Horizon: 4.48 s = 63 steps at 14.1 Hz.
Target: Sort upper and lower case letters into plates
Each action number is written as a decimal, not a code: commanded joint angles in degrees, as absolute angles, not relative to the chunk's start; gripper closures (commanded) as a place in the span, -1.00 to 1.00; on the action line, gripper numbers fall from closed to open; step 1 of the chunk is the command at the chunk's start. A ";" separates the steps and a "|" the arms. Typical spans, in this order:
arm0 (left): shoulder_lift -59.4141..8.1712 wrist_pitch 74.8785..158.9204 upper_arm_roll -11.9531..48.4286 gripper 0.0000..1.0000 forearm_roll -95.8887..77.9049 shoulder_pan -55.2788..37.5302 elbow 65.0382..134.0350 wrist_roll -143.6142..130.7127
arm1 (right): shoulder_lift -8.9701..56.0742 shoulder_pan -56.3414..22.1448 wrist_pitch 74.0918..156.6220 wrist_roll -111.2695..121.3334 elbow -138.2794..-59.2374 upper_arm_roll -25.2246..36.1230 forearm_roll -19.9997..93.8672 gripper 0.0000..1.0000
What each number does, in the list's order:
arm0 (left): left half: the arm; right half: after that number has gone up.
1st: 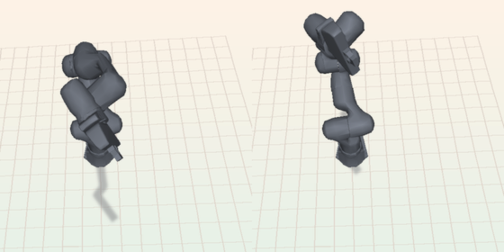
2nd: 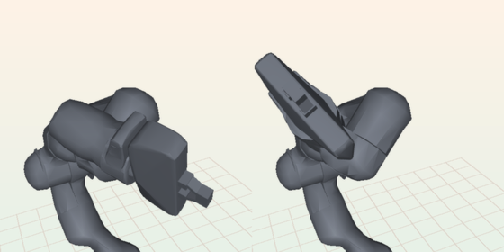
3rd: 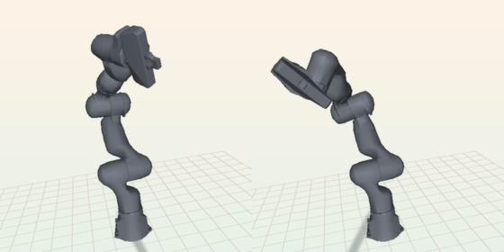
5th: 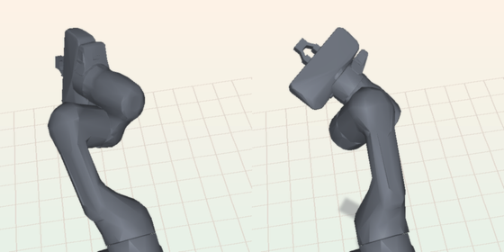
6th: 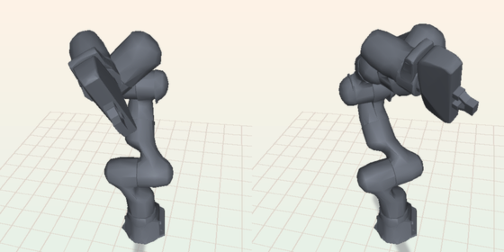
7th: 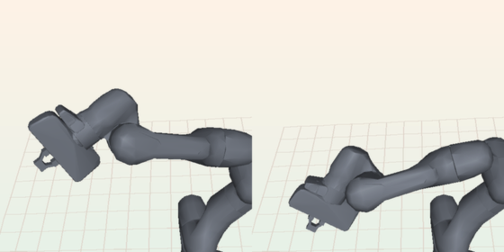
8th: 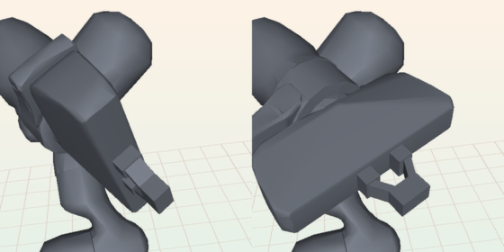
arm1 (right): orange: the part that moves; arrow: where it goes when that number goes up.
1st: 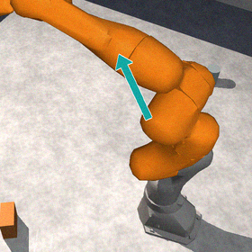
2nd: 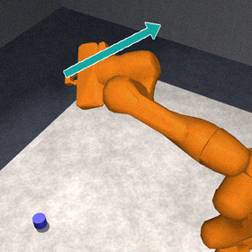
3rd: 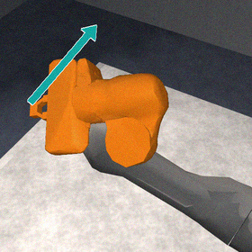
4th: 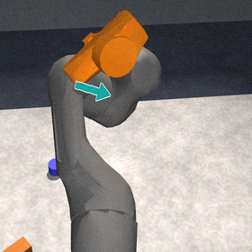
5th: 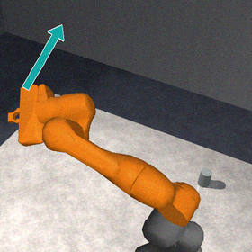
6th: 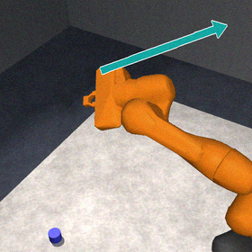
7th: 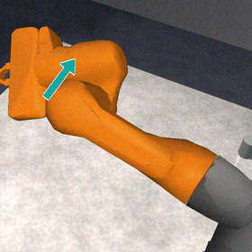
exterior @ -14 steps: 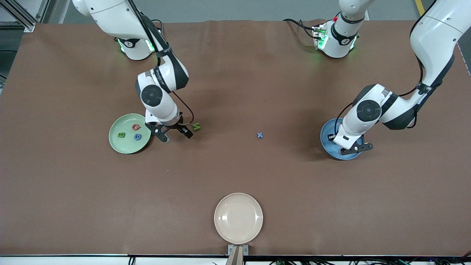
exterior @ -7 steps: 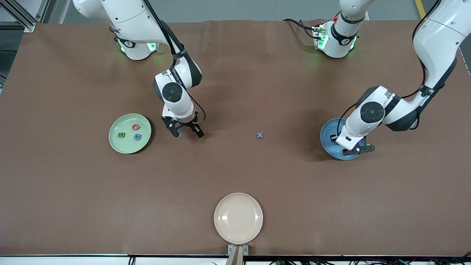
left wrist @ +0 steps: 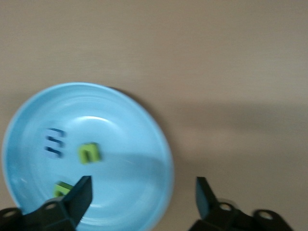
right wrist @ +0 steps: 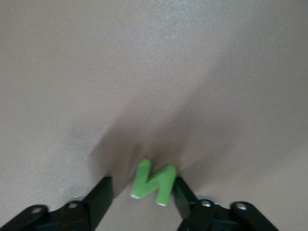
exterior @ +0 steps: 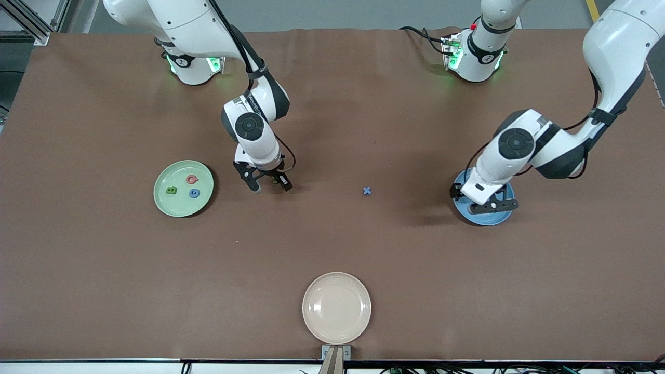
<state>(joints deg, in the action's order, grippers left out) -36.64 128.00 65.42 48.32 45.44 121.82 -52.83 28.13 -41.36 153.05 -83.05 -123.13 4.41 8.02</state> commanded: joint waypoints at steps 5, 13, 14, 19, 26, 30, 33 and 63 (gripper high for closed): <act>-37.35 126.74 59.53 -1.00 40.43 24.39 113.04 -61.86 | 27.25 -40.61 148.81 -79.91 -123.05 5.36 7.38 0.99; -43.77 127.44 45.81 -0.99 36.39 2.48 102.67 -66.97 | 17.67 -32.35 132.02 -49.71 -122.52 14.66 7.30 1.00; -44.38 127.44 44.31 -0.97 36.21 0.46 101.61 -67.41 | 17.06 -31.47 130.79 -44.26 -122.61 16.94 7.21 0.99; -47.28 129.19 42.10 -0.90 36.39 -2.46 98.61 -66.89 | 16.78 -25.42 131.30 -27.01 -123.22 20.74 7.21 0.99; -48.51 130.52 42.01 -0.60 36.47 -3.16 98.97 -66.62 | 22.75 -21.97 137.11 -20.83 -122.08 20.30 8.00 0.97; -48.96 130.52 42.01 -0.43 36.56 -3.16 99.23 -66.62 | 24.43 -22.15 137.90 -20.83 -121.99 20.13 8.00 0.95; -48.96 130.60 42.01 -0.31 36.74 -3.25 99.14 -66.71 | 24.43 -22.06 137.81 -20.92 -121.99 20.13 8.00 -0.09; -41.41 127.27 44.19 0.99 36.39 2.87 100.71 -66.02 | 19.69 -11.34 83.59 7.91 -73.93 20.83 3.34 -1.00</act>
<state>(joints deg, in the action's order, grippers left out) -46.44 128.76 42.37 37.08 -0.99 98.07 -68.16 20.53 -12.20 84.34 7.49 -74.73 21.62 4.15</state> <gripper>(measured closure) 0.749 0.000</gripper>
